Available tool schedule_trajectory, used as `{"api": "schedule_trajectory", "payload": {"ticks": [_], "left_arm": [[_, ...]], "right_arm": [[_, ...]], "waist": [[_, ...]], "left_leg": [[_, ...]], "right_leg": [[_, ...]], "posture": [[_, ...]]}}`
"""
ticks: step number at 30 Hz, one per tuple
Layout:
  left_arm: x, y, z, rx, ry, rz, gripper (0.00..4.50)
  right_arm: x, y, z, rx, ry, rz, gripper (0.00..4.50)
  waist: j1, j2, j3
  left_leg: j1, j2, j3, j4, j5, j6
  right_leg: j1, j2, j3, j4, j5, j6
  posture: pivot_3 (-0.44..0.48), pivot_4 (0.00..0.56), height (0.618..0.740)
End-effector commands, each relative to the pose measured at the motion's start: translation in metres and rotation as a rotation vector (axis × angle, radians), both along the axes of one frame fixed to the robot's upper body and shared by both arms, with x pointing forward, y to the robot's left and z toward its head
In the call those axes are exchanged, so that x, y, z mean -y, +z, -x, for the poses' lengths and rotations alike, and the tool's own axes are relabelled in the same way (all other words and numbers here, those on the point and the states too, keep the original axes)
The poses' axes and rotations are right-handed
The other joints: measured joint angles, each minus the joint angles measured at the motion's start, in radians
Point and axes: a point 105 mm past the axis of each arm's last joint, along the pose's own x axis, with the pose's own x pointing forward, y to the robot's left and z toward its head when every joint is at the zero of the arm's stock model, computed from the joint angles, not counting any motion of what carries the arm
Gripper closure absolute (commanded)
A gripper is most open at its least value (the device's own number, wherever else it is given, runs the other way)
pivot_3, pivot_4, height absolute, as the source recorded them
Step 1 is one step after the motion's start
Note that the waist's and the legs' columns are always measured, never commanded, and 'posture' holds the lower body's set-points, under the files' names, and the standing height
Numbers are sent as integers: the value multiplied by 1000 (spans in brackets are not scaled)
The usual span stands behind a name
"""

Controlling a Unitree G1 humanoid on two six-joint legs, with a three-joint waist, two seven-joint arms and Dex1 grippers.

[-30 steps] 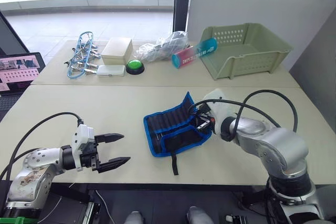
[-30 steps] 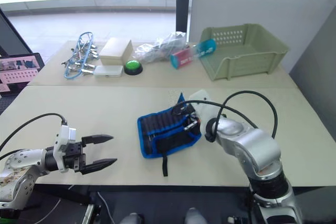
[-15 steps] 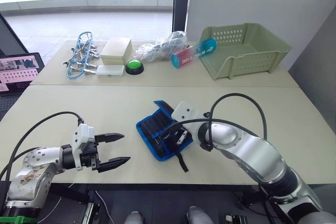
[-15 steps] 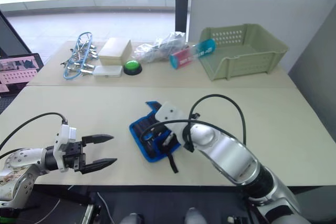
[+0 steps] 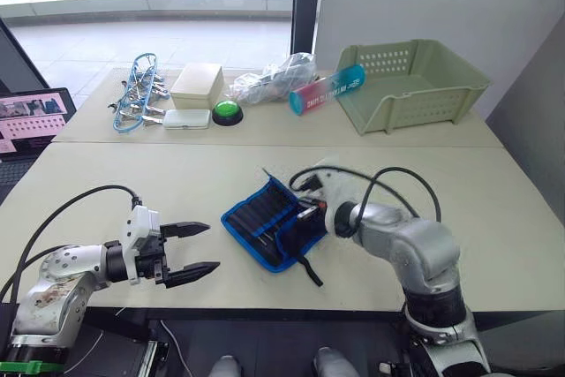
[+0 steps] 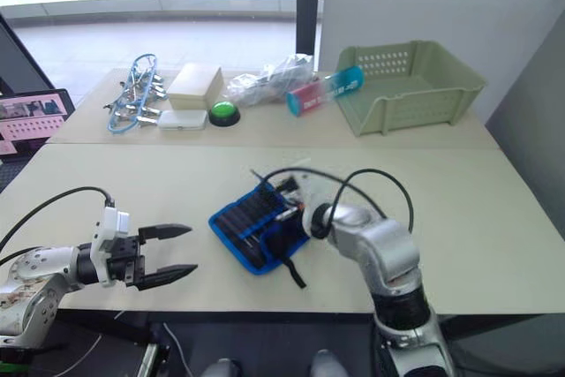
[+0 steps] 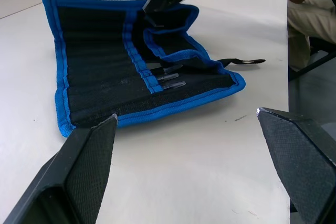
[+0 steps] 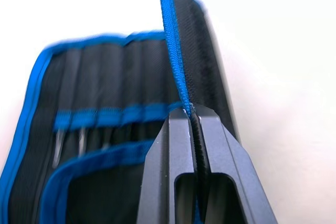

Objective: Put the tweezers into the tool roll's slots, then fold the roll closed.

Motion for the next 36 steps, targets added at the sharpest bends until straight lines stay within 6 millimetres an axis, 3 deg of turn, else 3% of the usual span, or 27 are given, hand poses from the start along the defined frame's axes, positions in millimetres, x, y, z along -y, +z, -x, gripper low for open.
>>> {"api": "schedule_trajectory", "payload": {"ticks": [1,7,14,20,29,36], "left_arm": [[2,7,0,25,-21,-6,0],[3,8,-2,26,-31,-7,0],[4,7,-3,25,-40,-9,0],[3,7,-4,22,-49,-16,0],[4,6,-3,20,-53,-16,0],[4,7,-4,24,-48,-16,0]], "right_arm": [[25,10,-9,-56,-81,-138,4477],[45,-9,-1,-235,-109,-214,4477],[50,-14,6,-314,-81,-353,4477],[29,0,12,-341,-1,-477,4477],[-8,2,35,-382,47,-462,4477],[-26,-30,48,-499,1,-356,4477]], "waist": [[0,0,0],[-1,0,0],[-3,0,0],[-7,1,0],[-7,1,0],[-10,1,0]], "left_leg": [[0,0,0,0,0,0],[0,0,0,-2,0,0],[0,0,0,-1,0,0],[1,0,0,-1,0,0],[0,0,0,-2,1,1],[0,0,0,-2,1,2]], "right_leg": [[0,0,0,0,0,0],[0,0,0,0,0,0],[0,0,0,1,0,0],[0,0,0,1,0,0],[0,0,0,1,0,0],[0,0,1,0,0,0]], "posture": [[0,150,740],[0,150,740],[0,150,740],[0,150,740],[0,150,740],[0,150,740]]}}
